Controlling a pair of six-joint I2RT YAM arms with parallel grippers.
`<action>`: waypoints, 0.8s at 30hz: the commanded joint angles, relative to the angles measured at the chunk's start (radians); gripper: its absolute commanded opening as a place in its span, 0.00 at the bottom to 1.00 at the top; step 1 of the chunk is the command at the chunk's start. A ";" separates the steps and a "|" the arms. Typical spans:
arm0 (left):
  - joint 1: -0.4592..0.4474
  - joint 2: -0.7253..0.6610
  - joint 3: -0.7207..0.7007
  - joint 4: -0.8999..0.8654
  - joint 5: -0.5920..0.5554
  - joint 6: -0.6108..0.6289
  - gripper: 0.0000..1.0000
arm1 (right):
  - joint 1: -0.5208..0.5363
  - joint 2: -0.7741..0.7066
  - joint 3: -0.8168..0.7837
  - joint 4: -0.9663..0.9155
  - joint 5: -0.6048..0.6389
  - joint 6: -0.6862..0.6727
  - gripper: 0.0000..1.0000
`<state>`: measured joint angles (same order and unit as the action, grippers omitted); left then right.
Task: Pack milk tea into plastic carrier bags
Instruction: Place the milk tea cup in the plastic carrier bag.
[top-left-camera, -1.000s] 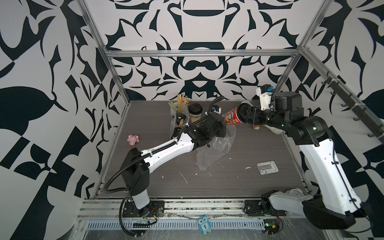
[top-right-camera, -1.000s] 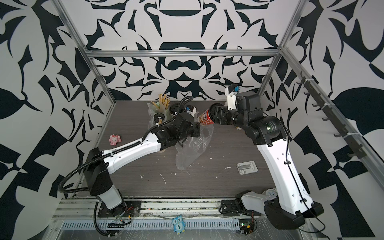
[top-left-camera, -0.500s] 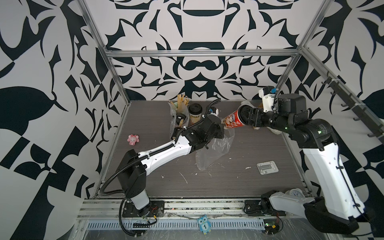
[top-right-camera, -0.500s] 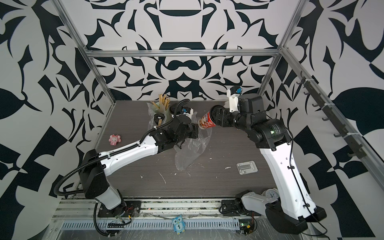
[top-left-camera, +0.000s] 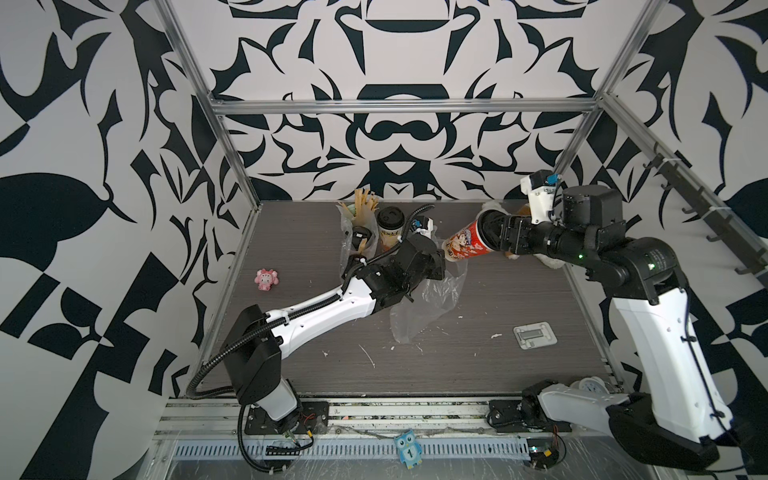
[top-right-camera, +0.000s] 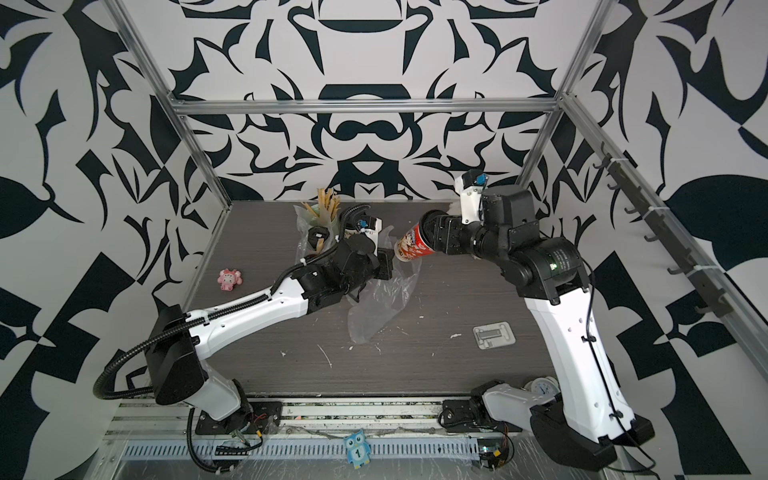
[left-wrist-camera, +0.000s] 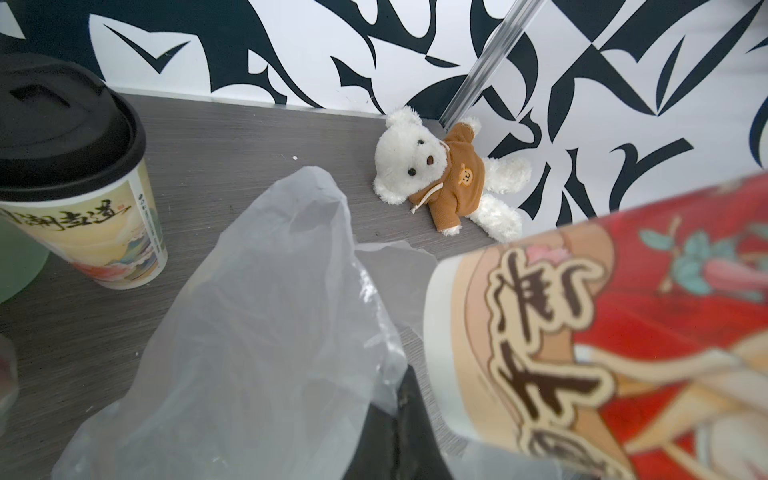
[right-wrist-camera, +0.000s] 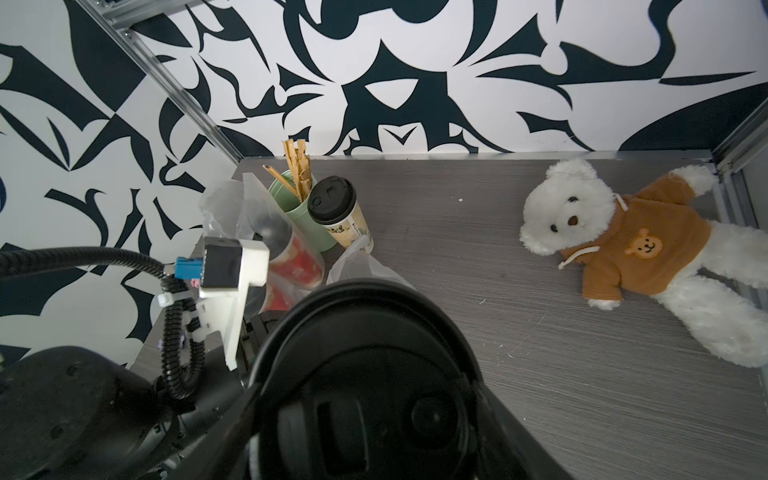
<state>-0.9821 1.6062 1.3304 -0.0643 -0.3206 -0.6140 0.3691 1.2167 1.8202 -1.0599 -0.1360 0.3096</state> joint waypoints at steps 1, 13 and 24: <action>-0.004 -0.022 -0.014 0.060 -0.046 -0.007 0.00 | 0.005 0.007 0.048 -0.025 -0.047 0.004 0.45; -0.003 -0.063 -0.078 0.162 -0.116 0.003 0.00 | 0.005 0.034 0.057 -0.113 -0.102 0.004 0.42; -0.007 -0.093 -0.126 0.284 -0.142 -0.045 0.00 | 0.005 0.005 -0.030 -0.052 -0.149 0.036 0.41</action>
<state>-0.9833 1.5436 1.2274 0.1459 -0.4320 -0.6266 0.3691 1.2530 1.8122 -1.1778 -0.2474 0.3210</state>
